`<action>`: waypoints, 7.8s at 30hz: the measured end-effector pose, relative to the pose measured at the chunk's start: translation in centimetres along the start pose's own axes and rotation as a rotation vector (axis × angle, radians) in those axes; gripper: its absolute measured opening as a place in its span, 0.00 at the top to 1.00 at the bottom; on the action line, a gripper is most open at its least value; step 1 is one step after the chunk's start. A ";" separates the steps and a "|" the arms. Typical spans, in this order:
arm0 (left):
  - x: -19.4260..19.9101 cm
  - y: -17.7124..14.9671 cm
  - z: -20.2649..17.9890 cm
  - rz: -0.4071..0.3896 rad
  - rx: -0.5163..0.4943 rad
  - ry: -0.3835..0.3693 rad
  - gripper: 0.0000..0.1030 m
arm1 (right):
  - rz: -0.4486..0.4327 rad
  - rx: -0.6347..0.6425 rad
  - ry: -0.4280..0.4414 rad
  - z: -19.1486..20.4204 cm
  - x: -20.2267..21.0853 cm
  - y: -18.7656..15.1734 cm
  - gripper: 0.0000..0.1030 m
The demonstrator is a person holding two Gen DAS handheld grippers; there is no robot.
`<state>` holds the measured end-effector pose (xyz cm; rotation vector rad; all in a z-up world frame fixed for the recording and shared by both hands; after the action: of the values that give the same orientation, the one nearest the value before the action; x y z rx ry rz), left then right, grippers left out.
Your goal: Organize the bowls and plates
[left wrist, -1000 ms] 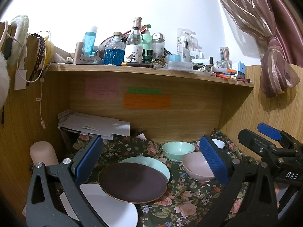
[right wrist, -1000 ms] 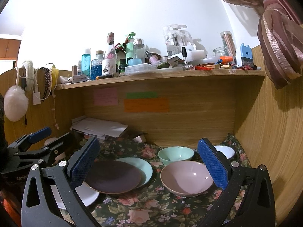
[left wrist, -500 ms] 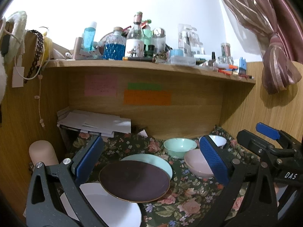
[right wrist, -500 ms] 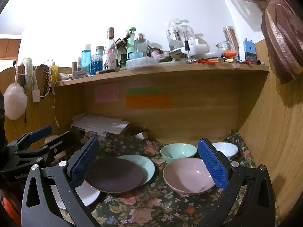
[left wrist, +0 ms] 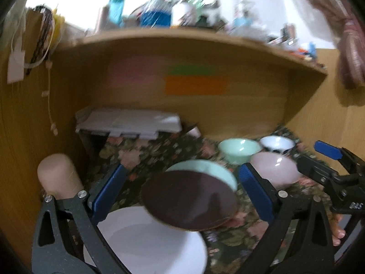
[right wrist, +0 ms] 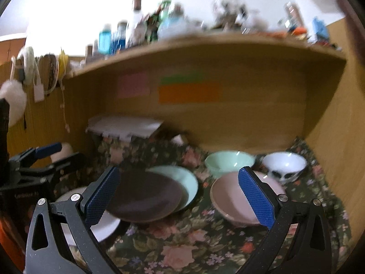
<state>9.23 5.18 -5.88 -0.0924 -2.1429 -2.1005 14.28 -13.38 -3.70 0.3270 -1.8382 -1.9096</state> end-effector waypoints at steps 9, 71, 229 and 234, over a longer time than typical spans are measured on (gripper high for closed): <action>-4.2 -3.7 2.7 0.178 0.004 -0.016 0.02 | 0.156 -0.011 0.040 0.5 -3.9 -3.7 0.00; -13.5 -9.7 7.3 0.584 0.129 -0.049 0.77 | 0.552 -0.131 0.087 -0.1 -13.2 -11.3 0.73; 1.9 -3.7 0.8 0.223 0.107 -0.002 0.09 | 0.252 -0.057 0.079 0.5 1.1 -5.3 0.38; 3.3 -4.4 4.2 0.223 0.110 0.064 0.07 | 0.262 -0.049 0.147 3.6 -0.4 -5.4 0.37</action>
<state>5.09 9.11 -9.84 -0.2371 -2.0983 -1.8349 11.98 -10.10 -8.81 0.1937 -1.6472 -1.7014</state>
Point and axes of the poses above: each gripper's, at about its wrist camera, not at the fingertips, and x roughly against the way its jaws point, z to its left, y to its top, the point moved 5 cm from there along -x, roughly the way its jaws point, and after that the axes turned 13 degrees about -z, right-handed, at the moved point
